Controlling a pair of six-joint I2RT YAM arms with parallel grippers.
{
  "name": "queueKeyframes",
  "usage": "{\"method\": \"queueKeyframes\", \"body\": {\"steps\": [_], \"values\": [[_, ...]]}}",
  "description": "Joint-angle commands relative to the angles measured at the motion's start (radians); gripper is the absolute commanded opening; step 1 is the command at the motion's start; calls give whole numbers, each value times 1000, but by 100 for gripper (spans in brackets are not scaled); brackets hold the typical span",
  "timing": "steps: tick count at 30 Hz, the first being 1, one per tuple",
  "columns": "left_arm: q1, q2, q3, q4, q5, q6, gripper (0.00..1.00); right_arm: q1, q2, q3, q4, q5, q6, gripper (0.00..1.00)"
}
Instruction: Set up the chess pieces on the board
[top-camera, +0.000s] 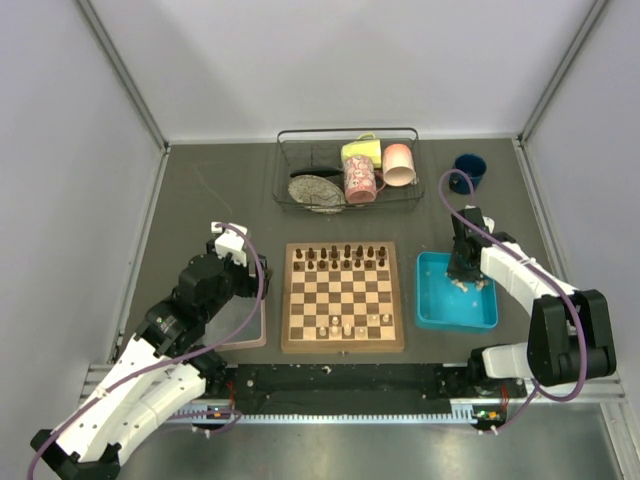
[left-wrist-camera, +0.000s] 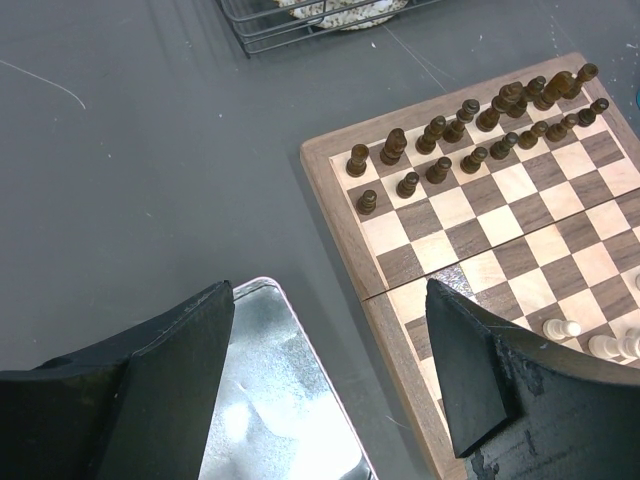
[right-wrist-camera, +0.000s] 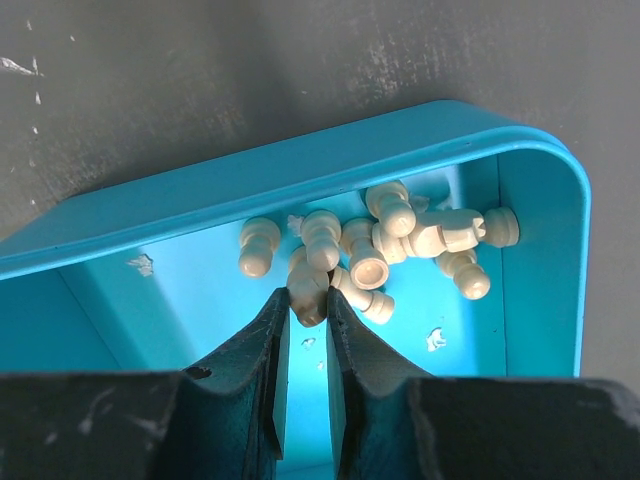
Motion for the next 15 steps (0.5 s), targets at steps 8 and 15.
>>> {"method": "queueKeyframes", "body": {"steps": [8, 15], "values": [[-3, 6, 2, 53, 2, 3, 82, -13, -101, 24, -18, -60, -7, 0], [-3, 3, 2, 53, 4, 3, 82, -13, -159, 46, -62, -81, 0, 0]]}}
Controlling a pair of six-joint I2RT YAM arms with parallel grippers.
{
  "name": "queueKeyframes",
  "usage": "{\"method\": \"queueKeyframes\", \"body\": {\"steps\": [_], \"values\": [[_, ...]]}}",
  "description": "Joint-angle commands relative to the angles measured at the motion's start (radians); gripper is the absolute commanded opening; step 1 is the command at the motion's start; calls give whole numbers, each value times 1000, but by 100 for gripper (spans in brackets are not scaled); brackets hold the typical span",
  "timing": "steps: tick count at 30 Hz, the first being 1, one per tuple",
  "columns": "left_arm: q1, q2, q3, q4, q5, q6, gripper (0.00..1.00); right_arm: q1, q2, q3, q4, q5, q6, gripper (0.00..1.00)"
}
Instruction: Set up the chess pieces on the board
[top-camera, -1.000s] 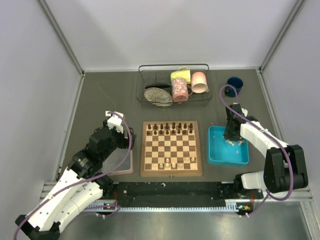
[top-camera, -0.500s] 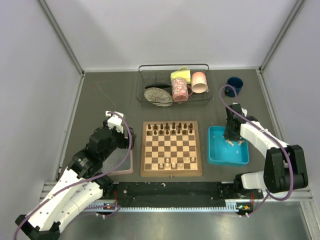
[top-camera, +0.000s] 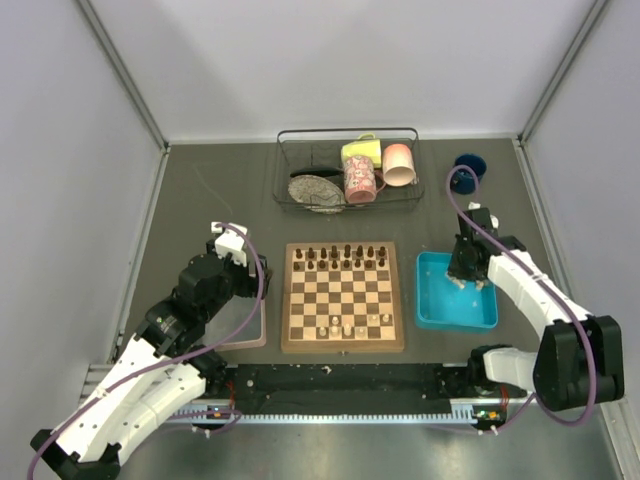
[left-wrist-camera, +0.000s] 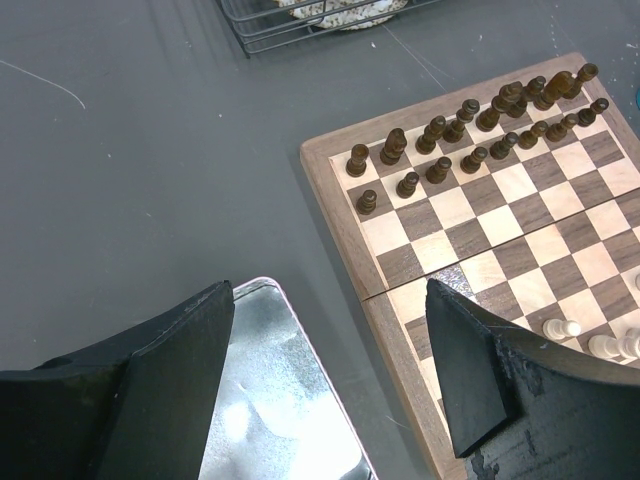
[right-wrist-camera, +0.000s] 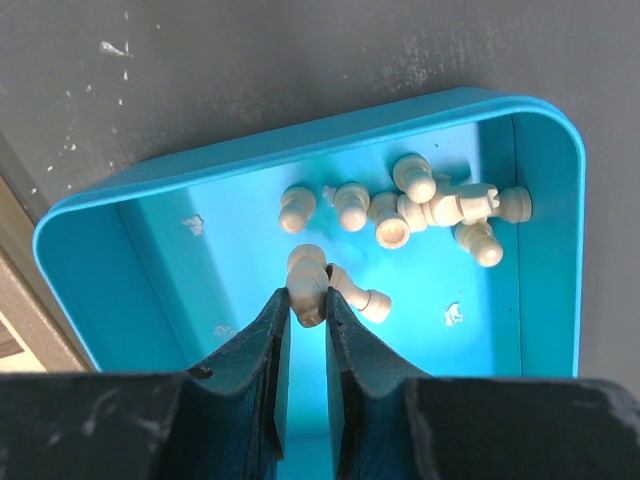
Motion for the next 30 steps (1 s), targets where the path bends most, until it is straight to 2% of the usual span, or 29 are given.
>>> {"method": "queueKeyframes", "body": {"steps": [1, 12, 17, 19, 20, 25, 30], "values": [[-3, 1, 2, 54, 3, 3, 82, -11, -54, 47, -34, -17, 3, 0], [-3, -2, 0, 60, 23, 11, 80, -10, -175, 59, -89, -106, 53, 0], [-3, -13, 20, 89, 98, -6, 78, -11, -241, 78, -95, -190, 113, 0], [-3, -30, 17, 149, 117, -15, 78, -10, -264, 98, -97, -214, 136, 0], [-5, -33, 16, 177, 126, -27, 83, -10, -285, 108, -98, -223, 142, 0], [-22, -33, -14, 344, 163, -67, 83, -10, -339, 171, -124, -227, 199, 0], [-153, 36, -24, 539, 123, -63, 83, -11, -395, 208, -127, -286, 282, 0]]}}
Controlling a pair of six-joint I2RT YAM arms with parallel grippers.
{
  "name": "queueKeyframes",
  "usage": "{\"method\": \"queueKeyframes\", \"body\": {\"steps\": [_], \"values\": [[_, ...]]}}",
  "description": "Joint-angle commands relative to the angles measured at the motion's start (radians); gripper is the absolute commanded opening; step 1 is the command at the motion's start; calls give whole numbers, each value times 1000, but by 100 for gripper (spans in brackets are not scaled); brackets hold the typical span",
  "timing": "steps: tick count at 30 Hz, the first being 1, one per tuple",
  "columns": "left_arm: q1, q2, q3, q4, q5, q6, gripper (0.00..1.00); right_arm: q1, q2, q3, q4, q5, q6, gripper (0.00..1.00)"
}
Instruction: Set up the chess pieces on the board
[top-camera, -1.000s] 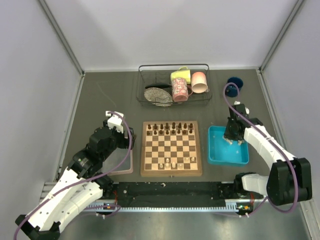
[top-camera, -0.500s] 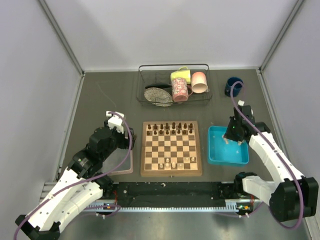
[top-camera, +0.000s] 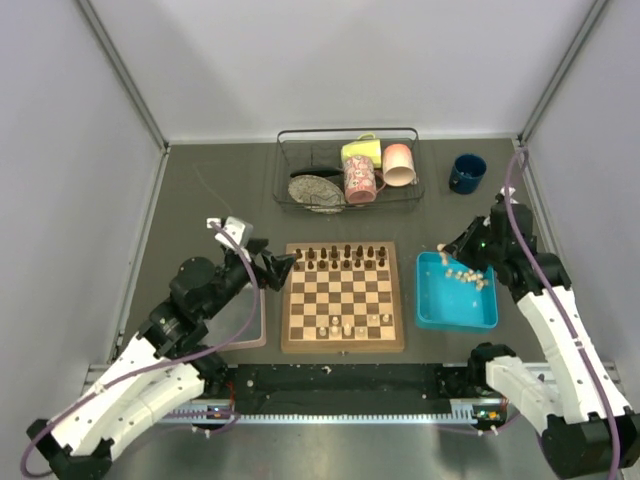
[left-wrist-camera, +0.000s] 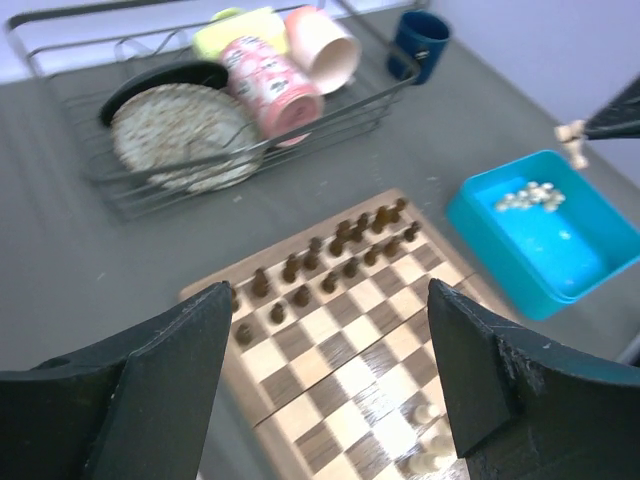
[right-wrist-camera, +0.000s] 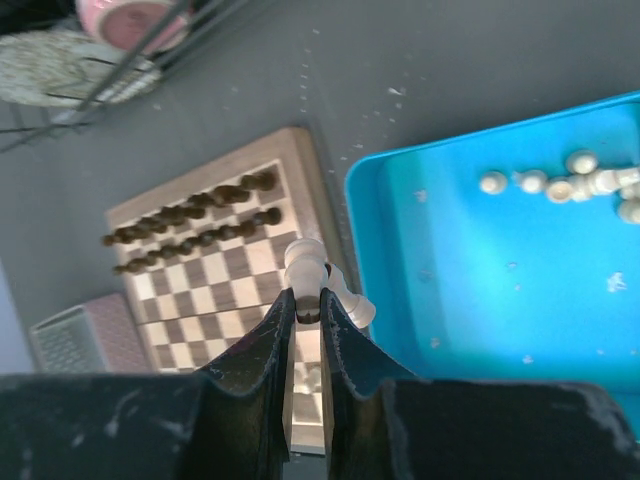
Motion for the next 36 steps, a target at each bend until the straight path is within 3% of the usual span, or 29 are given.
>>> {"method": "queueKeyframes", "body": {"steps": [1, 5, 7, 8, 13, 24, 36], "values": [[-166, 93, -2, 252, -66, 23, 83, -10, -53, 73, 0, -68, 101, 0], [-418, 230, 28, 408, -275, 154, 84, -11, -102, 99, 3, -92, 161, 0], [-549, 332, 35, 561, -361, 241, 84, -11, -129, 111, 6, -109, 201, 0], [-584, 366, 32, 621, -431, 267, 85, -10, -136, 116, 11, -117, 216, 0], [-713, 602, 37, 1032, -513, 398, 86, -11, -172, 141, 24, -197, 310, 0], [-805, 911, 215, 1273, -545, 510, 93, -11, -245, 147, 38, -296, 427, 0], [-808, 1015, 291, 1370, -629, 594, 93, -10, -284, 142, 41, -349, 467, 0]]}}
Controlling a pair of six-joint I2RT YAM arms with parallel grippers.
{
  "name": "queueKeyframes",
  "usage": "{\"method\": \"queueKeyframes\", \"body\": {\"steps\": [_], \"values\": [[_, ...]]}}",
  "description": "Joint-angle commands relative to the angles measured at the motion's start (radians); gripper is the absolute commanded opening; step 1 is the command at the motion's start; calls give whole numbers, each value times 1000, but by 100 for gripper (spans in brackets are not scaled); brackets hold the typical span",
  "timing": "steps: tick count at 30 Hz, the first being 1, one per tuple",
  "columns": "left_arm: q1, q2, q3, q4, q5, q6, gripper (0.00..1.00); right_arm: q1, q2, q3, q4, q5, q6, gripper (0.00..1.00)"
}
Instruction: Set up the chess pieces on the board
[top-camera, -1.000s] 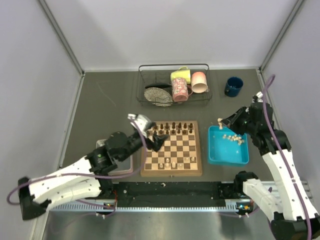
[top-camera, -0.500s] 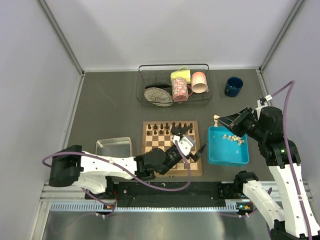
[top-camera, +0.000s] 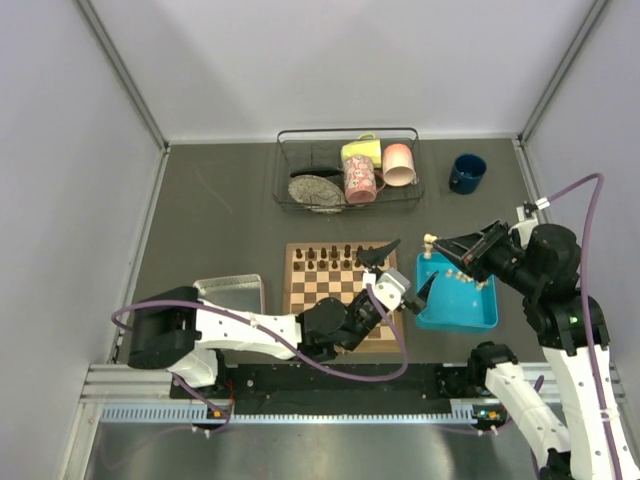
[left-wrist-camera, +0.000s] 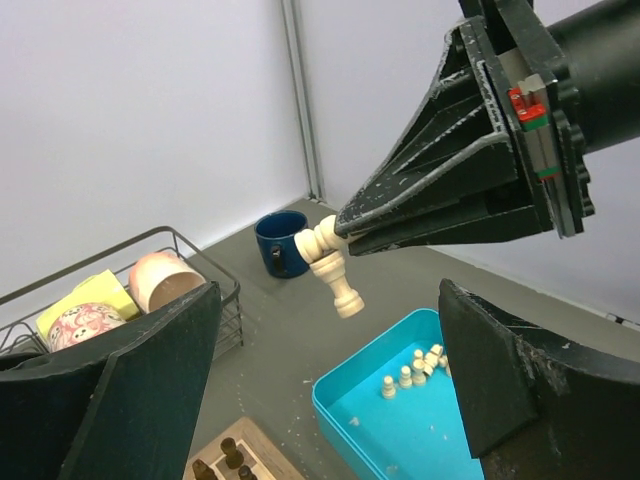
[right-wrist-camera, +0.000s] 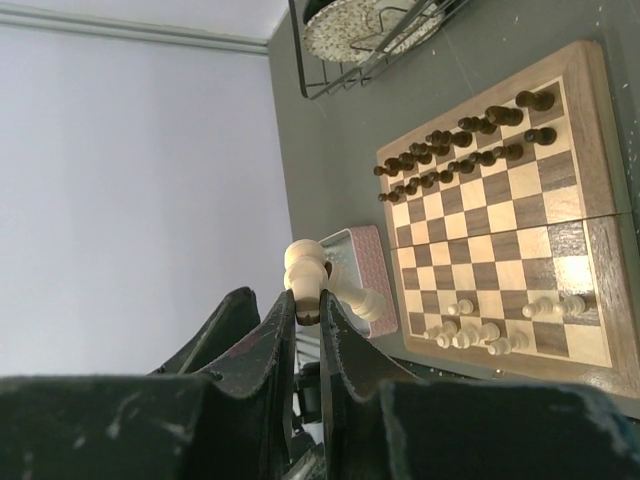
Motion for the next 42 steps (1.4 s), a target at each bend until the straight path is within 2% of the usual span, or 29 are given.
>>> {"method": "queueKeyframes", "body": {"steps": [1, 16, 34, 38, 42], "values": [[-1, 25, 49, 104, -57, 49, 93, -10, -24, 41, 38, -33, 20, 0], [41, 11, 75, -40, 7, -101, 71, -11, -50, 58, 41, -50, 13, 0], [61, 24, 95, -82, 82, -186, 59, -10, -69, 38, 66, -73, 3, 0], [65, 25, 101, -91, 89, -193, 54, -10, -73, 29, 75, -78, 5, 0], [69, 22, 98, -92, 90, -202, 44, -10, -76, 26, 80, -84, 5, 0]]}}
